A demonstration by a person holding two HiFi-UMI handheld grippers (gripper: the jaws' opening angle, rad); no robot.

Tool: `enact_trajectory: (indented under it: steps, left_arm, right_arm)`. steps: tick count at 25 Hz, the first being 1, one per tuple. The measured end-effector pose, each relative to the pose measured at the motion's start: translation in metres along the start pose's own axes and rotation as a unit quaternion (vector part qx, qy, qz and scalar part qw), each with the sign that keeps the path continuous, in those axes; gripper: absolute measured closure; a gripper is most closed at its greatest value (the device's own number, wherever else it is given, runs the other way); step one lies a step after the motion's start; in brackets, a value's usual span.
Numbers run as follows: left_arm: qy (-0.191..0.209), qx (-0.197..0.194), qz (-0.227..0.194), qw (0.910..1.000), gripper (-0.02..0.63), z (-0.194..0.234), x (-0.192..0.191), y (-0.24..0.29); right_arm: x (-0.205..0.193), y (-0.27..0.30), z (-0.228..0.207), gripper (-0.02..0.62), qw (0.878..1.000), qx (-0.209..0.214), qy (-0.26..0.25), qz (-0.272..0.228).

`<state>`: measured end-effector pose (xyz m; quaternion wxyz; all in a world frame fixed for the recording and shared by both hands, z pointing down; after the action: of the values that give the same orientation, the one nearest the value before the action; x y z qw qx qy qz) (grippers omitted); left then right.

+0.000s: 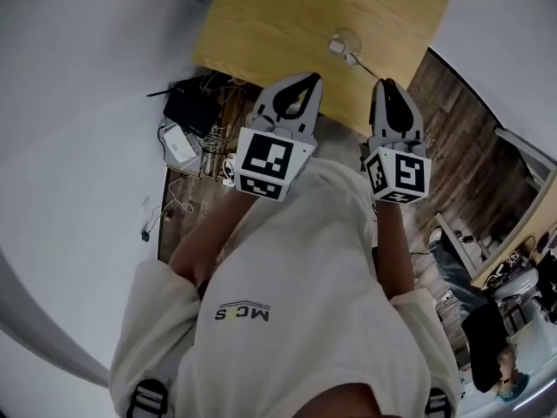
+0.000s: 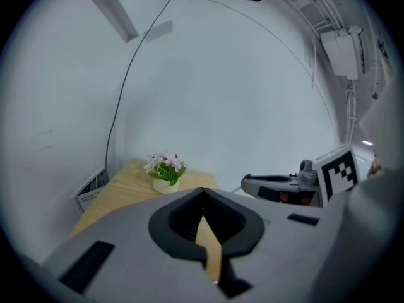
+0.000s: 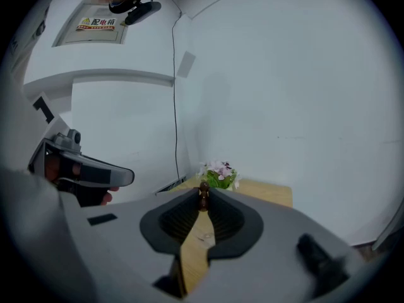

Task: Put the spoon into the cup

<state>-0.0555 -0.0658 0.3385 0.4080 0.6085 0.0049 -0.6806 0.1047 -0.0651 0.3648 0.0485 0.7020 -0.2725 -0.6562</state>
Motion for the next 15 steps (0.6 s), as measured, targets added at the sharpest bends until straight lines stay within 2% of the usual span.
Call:
enact_trajectory:
  steps: [15]
  left_arm:
    - [-0.008,0.02,0.019,0.9996,0.595,0.005,-0.021,0.013]
  right_arm:
    - [-0.036,0.044,-0.014,0.535,0.999,0.004,-0.011,0.033]
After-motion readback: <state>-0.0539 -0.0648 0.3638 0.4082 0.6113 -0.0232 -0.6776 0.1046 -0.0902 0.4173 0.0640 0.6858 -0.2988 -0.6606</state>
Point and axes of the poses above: the fingertips, and each gripper's own axes: y forward along the fingers, z to its left, x out of its top, the point moved 5 cm from there along -y, backward along the fingers, and after that the axes turned 1 degree about -z, right-handed, at the moved point
